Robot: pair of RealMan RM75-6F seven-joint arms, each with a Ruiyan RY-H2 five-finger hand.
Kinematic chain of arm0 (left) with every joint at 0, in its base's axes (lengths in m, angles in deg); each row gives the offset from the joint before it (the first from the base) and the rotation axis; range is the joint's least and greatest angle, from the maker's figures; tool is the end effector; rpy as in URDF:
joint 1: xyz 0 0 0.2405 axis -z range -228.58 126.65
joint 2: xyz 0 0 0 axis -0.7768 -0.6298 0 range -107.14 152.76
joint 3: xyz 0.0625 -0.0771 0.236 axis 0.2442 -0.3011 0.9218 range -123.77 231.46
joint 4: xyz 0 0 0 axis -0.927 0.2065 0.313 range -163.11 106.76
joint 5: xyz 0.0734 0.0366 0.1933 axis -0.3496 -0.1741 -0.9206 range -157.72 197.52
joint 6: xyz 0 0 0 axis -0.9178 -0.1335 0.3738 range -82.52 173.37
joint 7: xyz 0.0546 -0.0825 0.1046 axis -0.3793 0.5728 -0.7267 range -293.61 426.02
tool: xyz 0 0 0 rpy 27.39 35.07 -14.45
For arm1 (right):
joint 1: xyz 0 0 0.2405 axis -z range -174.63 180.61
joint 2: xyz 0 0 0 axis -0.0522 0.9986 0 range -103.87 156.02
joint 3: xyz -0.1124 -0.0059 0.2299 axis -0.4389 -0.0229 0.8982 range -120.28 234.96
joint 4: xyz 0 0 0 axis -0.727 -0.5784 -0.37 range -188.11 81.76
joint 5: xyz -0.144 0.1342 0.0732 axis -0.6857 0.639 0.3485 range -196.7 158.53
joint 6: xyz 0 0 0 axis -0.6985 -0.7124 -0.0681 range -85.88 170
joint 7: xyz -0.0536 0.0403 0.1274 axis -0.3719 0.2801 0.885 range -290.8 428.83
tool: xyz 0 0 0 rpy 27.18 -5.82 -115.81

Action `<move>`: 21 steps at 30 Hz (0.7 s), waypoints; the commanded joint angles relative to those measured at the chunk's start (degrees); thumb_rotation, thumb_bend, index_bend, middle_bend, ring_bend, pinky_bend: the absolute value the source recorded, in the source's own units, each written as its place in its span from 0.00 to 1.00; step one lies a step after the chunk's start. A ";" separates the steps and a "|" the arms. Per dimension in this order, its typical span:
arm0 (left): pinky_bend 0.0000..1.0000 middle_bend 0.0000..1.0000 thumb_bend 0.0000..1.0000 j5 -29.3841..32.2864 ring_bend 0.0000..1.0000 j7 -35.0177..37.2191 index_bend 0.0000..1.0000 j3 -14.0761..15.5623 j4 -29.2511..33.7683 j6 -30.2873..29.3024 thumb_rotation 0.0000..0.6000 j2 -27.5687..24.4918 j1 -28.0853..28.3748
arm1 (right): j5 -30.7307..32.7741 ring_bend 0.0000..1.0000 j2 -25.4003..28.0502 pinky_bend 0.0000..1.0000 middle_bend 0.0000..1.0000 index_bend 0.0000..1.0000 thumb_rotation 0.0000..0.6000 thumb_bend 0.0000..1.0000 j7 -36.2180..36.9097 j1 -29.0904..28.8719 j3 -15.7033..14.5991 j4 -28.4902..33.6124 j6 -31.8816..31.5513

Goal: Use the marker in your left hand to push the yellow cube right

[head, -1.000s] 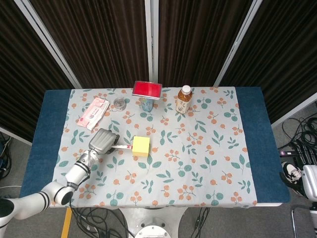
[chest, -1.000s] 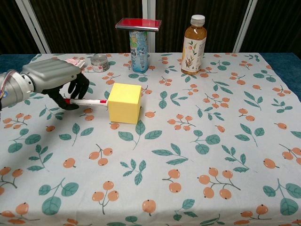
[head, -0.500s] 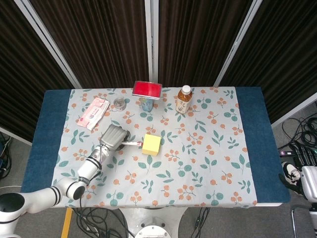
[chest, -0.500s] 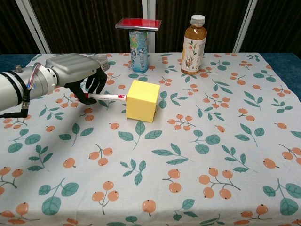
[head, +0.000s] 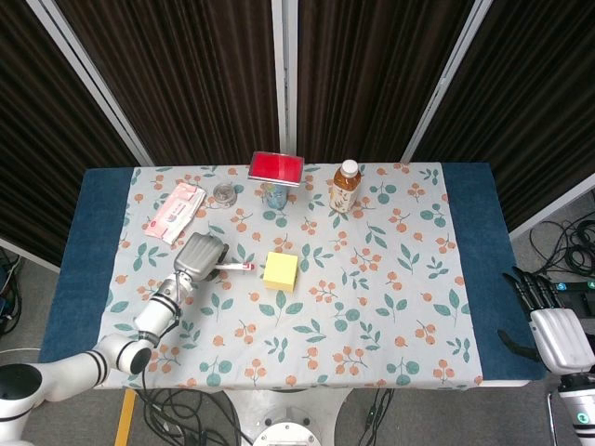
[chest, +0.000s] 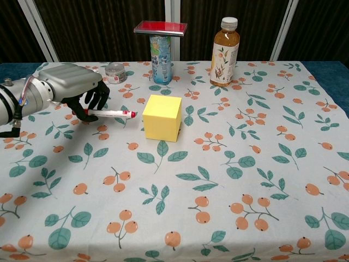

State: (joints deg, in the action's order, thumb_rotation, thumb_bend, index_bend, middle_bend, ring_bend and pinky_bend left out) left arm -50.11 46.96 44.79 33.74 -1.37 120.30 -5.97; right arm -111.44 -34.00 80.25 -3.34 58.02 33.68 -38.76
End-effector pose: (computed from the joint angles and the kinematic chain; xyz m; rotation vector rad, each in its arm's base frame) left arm -0.1844 0.3789 -0.0505 -1.9683 -0.7386 -0.7053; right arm -0.3252 -0.1817 0.1712 1.5302 -0.9594 0.9097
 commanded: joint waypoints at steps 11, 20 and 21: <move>0.71 0.76 0.53 0.99 0.54 -1.48 0.71 -1.61 -1.78 3.00 1.00 4.23 5.01 | -1.89 0.00 0.25 0.00 0.00 0.00 1.00 0.17 -1.59 -1.95 -1.44 0.62 2.38; 0.71 0.76 0.53 6.36 0.54 -6.92 0.71 -3.89 -0.61 5.34 1.00 6.97 9.01 | -2.71 0.00 0.09 0.00 0.00 0.00 1.00 0.17 -1.22 -2.83 -2.25 0.01 3.21; 0.71 0.76 0.53 7.08 0.54 -7.57 0.71 -4.12 -0.35 5.48 1.00 7.22 9.38 | -2.74 0.00 0.16 0.00 0.00 0.00 1.00 0.17 -1.16 -2.98 -2.27 0.00 3.35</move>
State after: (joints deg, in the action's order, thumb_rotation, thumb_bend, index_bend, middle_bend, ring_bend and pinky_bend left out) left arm -44.18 40.49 41.22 32.88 3.66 126.92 2.61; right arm -114.15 -33.90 79.04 -6.26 55.77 33.69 -35.47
